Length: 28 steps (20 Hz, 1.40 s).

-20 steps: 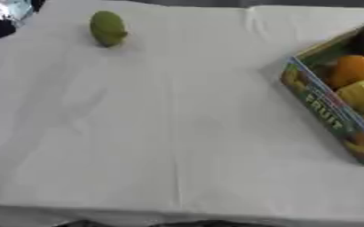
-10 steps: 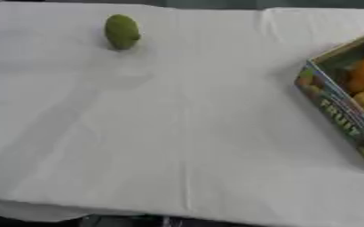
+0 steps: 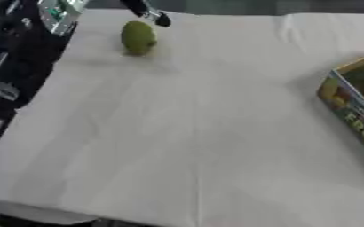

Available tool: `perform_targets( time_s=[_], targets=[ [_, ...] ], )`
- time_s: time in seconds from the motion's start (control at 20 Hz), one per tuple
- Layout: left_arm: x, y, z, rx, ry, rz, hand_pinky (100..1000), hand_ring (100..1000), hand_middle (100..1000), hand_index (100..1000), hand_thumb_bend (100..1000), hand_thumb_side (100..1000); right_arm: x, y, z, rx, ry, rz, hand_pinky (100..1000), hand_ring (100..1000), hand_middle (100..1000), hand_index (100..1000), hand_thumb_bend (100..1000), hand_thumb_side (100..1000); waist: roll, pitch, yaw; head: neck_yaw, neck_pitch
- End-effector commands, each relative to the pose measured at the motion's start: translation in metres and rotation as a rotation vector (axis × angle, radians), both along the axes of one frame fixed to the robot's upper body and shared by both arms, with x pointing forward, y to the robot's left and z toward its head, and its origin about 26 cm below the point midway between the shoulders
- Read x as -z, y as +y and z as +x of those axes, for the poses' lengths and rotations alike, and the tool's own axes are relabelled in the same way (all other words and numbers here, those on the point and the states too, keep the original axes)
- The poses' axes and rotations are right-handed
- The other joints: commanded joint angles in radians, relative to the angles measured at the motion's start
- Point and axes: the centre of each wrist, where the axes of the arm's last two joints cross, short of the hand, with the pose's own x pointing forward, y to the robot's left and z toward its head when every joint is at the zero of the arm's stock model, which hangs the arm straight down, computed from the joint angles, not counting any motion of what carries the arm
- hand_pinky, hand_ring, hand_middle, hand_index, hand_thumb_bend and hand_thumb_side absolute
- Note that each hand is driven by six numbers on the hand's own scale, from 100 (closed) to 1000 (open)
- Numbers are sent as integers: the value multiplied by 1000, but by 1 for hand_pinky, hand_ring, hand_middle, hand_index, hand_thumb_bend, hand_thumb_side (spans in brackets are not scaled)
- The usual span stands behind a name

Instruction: Pick up the objects with one hand, pass them to the other hand, and then place them into the box on the other side of the table.

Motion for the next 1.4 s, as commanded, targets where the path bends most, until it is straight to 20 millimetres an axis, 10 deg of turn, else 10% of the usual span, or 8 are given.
perform_targets(
  time_s=[0.05, 1.4],
  targets=[
    [-11, 1, 5, -32, 21, 22, 859, 832, 753, 809, 733, 433, -17, 2, -3, 2, -29, -44, 776, 619, 750, 765, 100, 607, 9, 1, -7, 6, -17],
    [3, 55, 23, -339, 45, 24, 863, 843, 770, 808, 650, 286, 5, -4, -6, 52, 28, -32, 782, 592, 729, 751, 100, 627, 14, 40, -39, 47, -36]
  ],
)
